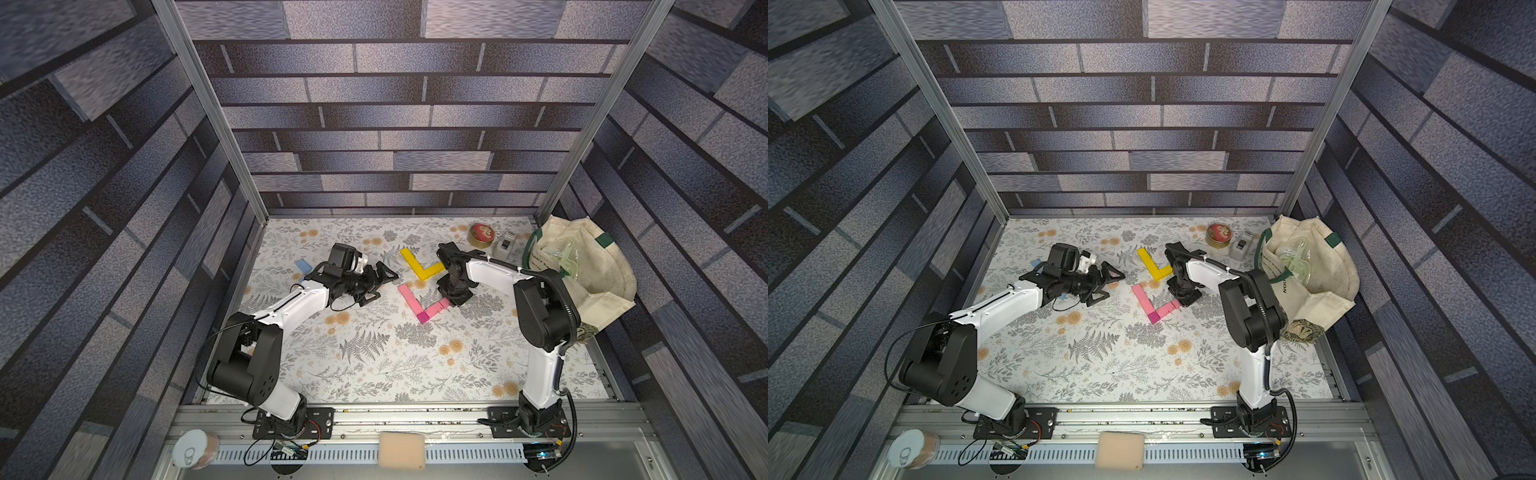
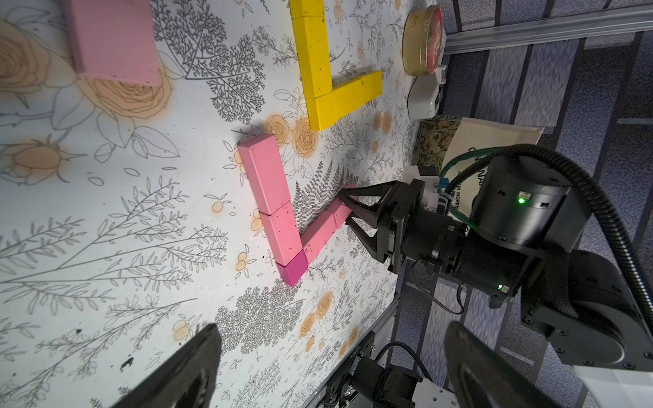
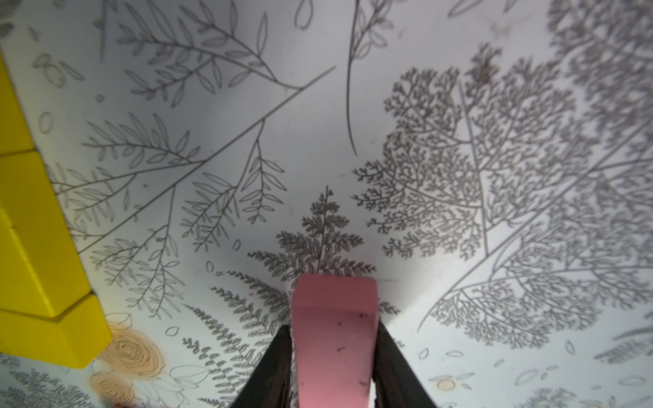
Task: Assemble the letter v with building blocks
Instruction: Assemble the building block at the center of the board.
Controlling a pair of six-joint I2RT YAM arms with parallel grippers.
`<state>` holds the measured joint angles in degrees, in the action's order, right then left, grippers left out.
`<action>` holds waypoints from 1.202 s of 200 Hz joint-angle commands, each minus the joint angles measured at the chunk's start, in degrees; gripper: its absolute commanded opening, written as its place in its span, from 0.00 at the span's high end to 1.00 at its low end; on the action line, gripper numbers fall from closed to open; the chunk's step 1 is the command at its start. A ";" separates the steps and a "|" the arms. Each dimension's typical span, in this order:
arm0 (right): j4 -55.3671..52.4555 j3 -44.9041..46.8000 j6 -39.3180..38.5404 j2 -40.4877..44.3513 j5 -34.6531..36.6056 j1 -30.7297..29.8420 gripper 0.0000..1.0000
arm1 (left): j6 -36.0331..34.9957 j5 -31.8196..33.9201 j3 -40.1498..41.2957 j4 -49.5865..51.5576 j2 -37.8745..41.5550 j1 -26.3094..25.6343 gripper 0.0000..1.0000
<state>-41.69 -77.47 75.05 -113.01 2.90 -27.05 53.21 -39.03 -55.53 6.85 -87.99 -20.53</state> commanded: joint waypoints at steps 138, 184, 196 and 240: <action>-1.94 1.49 4.17 -3.61 -2.98 -1.34 0.62 | 0.14 -0.71 0.66 0.44 0.73 0.00 0.00; -1.75 1.45 4.32 -3.62 -3.16 -1.44 0.62 | 0.05 -0.76 0.68 0.44 0.80 0.05 0.00; -2.00 1.19 4.23 -3.60 -3.01 -1.43 0.62 | 0.10 -0.73 0.62 0.44 0.81 0.04 0.00; -2.21 0.84 4.23 -3.59 -2.90 -1.47 0.63 | 0.05 -0.78 0.68 0.44 0.90 0.01 0.00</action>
<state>-41.78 -77.58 75.61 -113.01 2.92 -27.16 53.21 -39.03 -55.53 6.85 -87.99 -20.56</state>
